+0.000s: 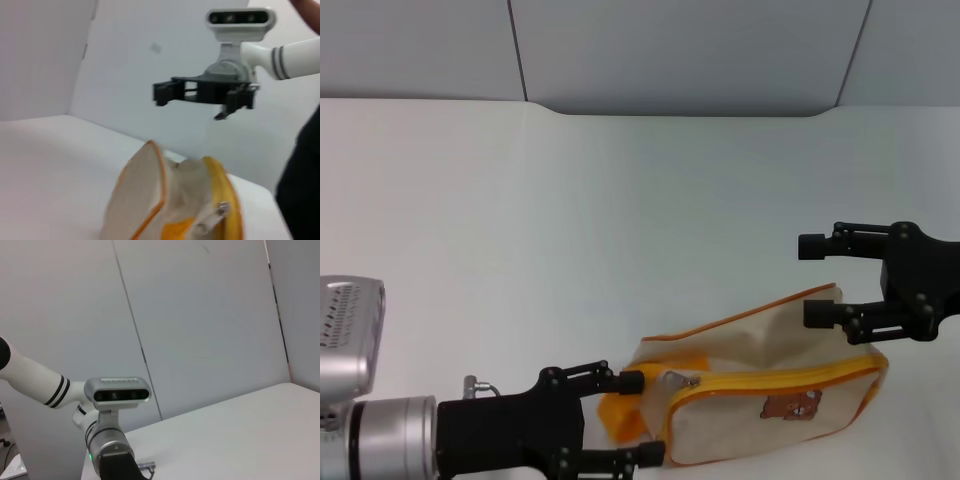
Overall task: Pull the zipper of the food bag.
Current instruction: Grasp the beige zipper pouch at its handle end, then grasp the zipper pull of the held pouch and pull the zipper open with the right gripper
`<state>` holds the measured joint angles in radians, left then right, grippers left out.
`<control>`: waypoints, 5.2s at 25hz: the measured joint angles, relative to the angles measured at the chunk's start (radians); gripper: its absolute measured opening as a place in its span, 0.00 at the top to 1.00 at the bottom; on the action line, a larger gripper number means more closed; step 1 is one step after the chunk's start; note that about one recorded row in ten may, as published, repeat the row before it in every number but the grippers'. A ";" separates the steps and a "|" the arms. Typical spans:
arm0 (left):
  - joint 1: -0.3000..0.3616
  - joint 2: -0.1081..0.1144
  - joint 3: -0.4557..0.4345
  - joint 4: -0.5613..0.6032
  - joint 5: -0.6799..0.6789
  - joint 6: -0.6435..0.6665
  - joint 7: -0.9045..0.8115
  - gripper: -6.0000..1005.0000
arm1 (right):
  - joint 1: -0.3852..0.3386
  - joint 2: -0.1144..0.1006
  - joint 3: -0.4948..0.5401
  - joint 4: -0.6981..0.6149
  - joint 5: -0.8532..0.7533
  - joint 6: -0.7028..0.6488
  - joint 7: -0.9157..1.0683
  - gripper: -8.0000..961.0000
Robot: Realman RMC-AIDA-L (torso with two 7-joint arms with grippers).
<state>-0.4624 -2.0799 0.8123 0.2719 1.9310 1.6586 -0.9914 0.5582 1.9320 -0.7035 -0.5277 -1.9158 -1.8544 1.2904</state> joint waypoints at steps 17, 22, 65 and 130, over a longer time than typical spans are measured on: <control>-0.078 -0.002 -0.001 -0.072 -0.078 -0.185 0.008 0.27 | 0.006 -0.006 0.001 0.000 0.002 0.015 0.013 0.13; -0.092 -0.002 0.004 -0.077 -0.084 -0.212 0.003 0.28 | 0.008 -0.008 0.008 0.000 0.004 0.015 0.015 0.13; -0.154 0.011 0.008 0.141 -0.100 -0.149 -0.018 0.94 | -0.004 0.152 0.169 0.017 0.082 0.159 -0.691 0.14; -0.179 0.011 -0.002 0.189 -0.106 -0.146 -0.078 0.93 | 0.069 0.159 0.050 0.244 0.141 0.307 -1.291 0.53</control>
<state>-0.6413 -2.0693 0.8101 0.4604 1.8246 1.5127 -1.0694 0.6269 2.0908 -0.6532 -0.2835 -1.7750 -1.5478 -0.0008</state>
